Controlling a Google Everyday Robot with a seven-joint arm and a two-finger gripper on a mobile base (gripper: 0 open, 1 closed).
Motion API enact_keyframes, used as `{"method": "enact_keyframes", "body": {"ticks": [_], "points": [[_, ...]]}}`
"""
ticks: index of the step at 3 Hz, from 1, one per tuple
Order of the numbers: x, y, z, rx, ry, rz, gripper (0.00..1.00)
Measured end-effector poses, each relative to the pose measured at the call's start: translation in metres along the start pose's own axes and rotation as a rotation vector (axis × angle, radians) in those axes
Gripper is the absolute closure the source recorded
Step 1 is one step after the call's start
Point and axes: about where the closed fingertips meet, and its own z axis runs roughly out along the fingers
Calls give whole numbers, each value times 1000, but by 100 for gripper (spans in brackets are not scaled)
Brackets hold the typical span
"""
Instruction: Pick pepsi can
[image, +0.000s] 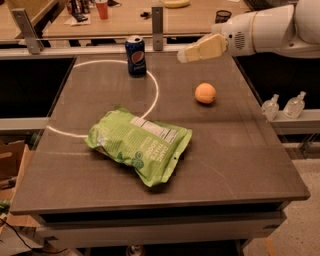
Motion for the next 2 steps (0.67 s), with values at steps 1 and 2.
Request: {"method": "enact_keyframes", "body": {"ticks": [1, 2], "points": [[28, -1, 24, 68, -29, -6, 0], [50, -11, 47, 132, -57, 14, 0]]}}
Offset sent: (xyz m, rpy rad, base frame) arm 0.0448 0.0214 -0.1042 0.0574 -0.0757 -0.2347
